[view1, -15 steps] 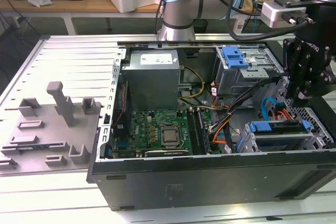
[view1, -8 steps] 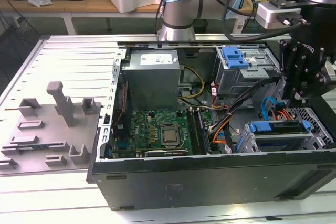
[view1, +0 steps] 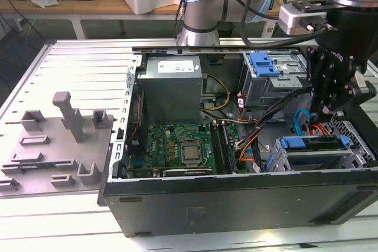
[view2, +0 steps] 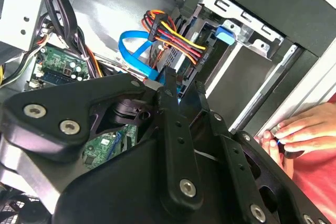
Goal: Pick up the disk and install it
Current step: 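Insert the second disk wire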
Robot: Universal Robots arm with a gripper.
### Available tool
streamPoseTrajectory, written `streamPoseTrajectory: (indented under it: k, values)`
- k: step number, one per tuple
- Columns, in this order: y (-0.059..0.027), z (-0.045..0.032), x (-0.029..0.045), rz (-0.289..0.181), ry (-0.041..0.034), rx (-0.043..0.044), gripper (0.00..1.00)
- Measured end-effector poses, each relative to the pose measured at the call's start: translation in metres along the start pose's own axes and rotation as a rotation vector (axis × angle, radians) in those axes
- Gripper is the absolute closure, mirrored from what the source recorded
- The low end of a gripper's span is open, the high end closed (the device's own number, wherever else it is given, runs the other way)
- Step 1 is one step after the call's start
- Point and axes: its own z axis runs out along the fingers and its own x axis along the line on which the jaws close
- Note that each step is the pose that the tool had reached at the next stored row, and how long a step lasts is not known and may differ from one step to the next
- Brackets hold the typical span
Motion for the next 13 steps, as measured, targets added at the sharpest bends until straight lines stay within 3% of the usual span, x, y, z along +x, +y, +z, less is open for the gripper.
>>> streamPoseTrajectory:
  k: [10, 13]
  values:
    - [0.0005, 0.0043, 0.0, 0.0, -0.0007, 0.0, 0.69]
    - [0.0008, 0.0055, 0.0008, 0.001, -0.0039, -0.0001, 0.69]
